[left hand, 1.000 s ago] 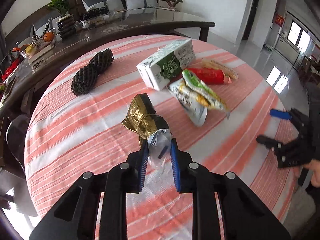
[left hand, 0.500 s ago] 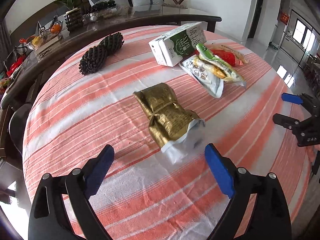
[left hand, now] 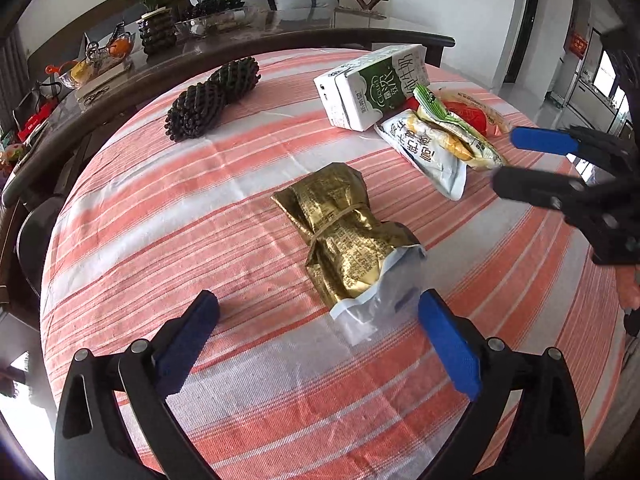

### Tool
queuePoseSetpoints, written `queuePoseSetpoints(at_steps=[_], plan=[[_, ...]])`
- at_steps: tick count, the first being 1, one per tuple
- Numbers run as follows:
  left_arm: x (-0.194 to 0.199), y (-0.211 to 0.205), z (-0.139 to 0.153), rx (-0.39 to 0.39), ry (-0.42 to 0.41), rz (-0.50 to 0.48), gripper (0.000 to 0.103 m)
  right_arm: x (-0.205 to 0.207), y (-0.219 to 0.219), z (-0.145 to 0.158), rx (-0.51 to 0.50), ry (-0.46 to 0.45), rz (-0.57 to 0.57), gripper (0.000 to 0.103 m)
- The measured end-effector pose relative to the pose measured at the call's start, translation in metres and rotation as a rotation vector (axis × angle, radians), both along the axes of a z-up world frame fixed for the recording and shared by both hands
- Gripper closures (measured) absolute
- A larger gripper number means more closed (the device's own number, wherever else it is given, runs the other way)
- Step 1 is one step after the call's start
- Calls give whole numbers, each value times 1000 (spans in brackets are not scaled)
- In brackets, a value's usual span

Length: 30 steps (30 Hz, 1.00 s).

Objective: Collect trash
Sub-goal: 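Grasp the gold foil wrapper with the left tool while the right tool grasps the green-yellow snack bag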

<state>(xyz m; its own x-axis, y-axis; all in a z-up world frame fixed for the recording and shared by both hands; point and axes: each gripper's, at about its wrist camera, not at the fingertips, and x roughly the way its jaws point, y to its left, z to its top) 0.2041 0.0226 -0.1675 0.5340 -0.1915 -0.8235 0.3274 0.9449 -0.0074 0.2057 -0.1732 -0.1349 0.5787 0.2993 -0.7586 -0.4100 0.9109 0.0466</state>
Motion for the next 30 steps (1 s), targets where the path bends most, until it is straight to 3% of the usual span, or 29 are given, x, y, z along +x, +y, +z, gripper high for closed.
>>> queuePoseSetpoints(at_steps=[2,4,6,9,17,22,25,27,30], plan=[[0,0,0,0,0,0,5,16,14,2,3,12,17,35],[0,0,0,0,0,0,5,29,23,3,28,29,22,40],[0,0,0,0,0,0,5,36,27,1,21,60,10,74],[0,0,0,-1,0,0,5,32,14,4,86,108,-19,81],[0,0,0,-1,0,0,5,-30,-45,2,146,184,-83,81],[-4,1,2,-14,4,-20,5,-40,-73,-3,120,165,-146,81],[-12,8,11,-112,12,-37,5,-40,-75,1,73,140,-161,60],[-14,13,18,-168,10,-26,5,-43,-76,6,70,117,-149,39],[-2,15,25,-235,41,-5,5,-43,-70,11,58,99,-125,25]])
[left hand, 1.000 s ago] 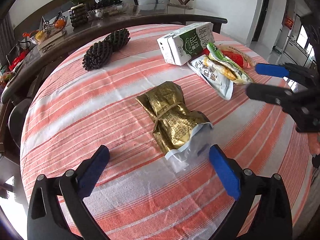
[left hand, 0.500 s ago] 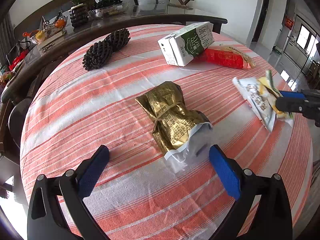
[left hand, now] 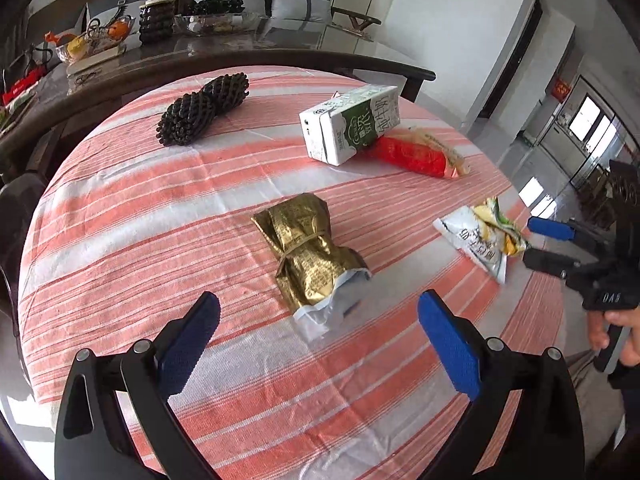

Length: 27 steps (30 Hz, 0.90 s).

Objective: Collect trash
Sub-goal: 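Grasp the gold foil wrapper with the left tool while the right tool grasps the green-yellow snack bag, then carry the gold wrapper and snack bag over the blue wastebasket and open both tools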

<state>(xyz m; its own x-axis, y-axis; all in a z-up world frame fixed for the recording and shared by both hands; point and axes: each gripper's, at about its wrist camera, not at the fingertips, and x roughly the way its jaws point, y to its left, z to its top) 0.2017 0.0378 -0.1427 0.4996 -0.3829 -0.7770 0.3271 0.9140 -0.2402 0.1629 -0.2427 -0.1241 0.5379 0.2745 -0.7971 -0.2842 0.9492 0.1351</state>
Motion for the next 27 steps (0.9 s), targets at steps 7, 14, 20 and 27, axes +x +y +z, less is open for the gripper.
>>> queuePoseSetpoints(at_steps=[7,14,20,27], plan=[[38,-25,-11,109,87,-4,5,22,30,-11,-71,43,77,16],[48,-39,-15,181,75,3,43,44,43,-28,-88,101,109,34],[31,-41,-6,144,29,-44,65,29,28,-17,-22,75,58,66],[-7,-79,4,49,2,-126,65,-7,-2,-7,15,44,5,66]])
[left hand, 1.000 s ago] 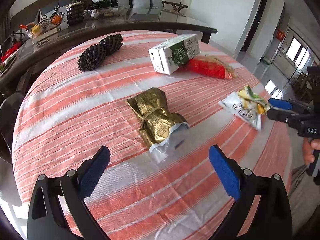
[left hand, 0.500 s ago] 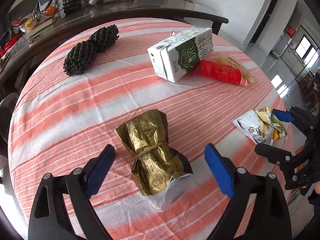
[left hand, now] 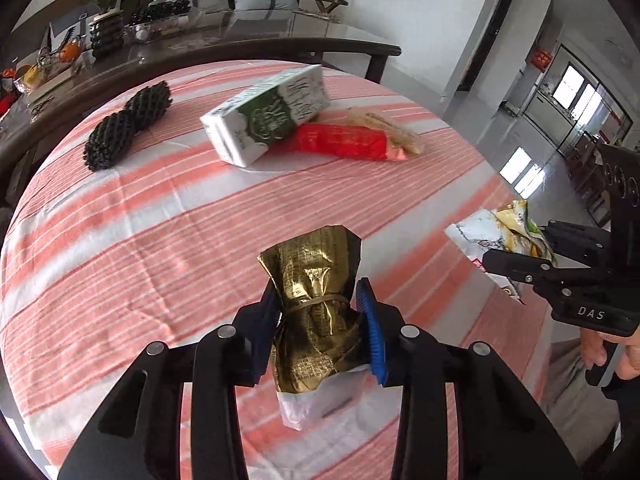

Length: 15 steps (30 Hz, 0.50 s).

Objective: Collect trash
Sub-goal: 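Carry the gold wrapper and snack bag over the blue wastebasket and open both tools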

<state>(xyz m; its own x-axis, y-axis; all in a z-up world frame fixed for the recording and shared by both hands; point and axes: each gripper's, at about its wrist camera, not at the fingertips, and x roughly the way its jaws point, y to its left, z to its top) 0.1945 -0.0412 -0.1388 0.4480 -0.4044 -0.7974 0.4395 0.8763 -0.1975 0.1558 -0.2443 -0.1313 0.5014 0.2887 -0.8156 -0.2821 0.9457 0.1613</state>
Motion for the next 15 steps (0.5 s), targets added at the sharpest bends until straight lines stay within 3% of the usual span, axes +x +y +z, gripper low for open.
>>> queuePoseSetpoints(at_steps=[8,15], plan=[[-24,-82,7,-23,-9,-139,65,-35,-54,9,46,-25,-109,66],[-45,-164,15,-42,-17,-259,65,-61,-122,15,21,-52,-223,66]])
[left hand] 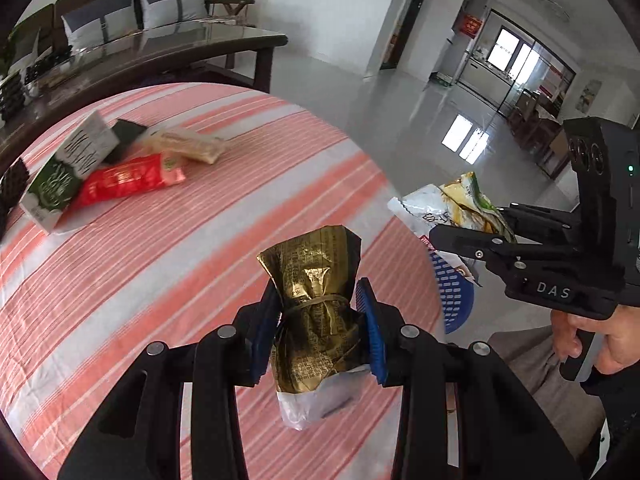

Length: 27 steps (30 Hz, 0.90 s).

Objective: Collect trash
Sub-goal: 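Carry the gold wrapper and snack bag over the blue wastebasket and open both tools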

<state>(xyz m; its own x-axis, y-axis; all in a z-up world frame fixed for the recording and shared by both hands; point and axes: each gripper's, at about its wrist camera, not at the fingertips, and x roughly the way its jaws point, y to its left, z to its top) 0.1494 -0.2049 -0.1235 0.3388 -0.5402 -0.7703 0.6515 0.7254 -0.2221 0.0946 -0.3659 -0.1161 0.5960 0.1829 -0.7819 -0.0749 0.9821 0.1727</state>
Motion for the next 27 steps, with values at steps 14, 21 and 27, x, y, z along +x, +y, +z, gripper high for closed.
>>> queuePoseSetpoints(at_steps=[14,21,27], plan=[[-44,-181,-12,0,39,-219,64,-43,-167,-28,-42,84,-274,66],[-52,-246,-58,68,68,-272,64,-69,-219,-59,-30,128,-383,66],[-49,-280,-89,93,97,-282,64,-74,-244,-67,-6,125,-437,66]])
